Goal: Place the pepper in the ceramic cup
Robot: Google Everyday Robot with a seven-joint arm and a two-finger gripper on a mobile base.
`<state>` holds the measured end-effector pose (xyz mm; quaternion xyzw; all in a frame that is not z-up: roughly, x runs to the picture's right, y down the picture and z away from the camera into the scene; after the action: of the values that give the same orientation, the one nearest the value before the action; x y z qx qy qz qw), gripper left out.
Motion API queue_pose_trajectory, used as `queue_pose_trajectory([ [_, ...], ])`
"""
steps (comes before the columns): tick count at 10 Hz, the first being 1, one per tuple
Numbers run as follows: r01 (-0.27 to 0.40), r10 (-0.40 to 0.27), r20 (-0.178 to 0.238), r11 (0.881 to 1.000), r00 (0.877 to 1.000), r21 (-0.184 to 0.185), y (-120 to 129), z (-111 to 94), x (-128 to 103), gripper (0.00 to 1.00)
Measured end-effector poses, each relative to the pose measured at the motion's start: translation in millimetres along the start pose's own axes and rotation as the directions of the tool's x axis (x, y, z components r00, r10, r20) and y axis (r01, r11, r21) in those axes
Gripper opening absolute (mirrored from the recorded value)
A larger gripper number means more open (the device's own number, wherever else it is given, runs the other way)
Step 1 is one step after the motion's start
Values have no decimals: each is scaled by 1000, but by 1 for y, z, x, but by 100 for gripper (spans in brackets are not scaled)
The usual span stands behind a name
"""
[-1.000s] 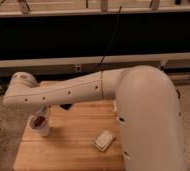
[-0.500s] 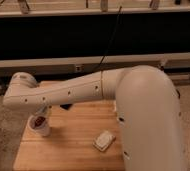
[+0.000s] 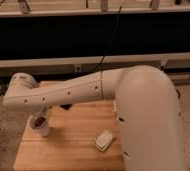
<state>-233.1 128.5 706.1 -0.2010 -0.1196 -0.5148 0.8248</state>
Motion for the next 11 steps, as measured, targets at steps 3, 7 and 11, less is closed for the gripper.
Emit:
queue_pose_trajectory([
  [3,-16,16,-3,1000,1000,-3,4,-1,2,5],
  [7,-31,31,-4,999,1000,-7,3,0,0,5],
  [11,-53,53,-7,999,999,-10,5,1,0,5],
])
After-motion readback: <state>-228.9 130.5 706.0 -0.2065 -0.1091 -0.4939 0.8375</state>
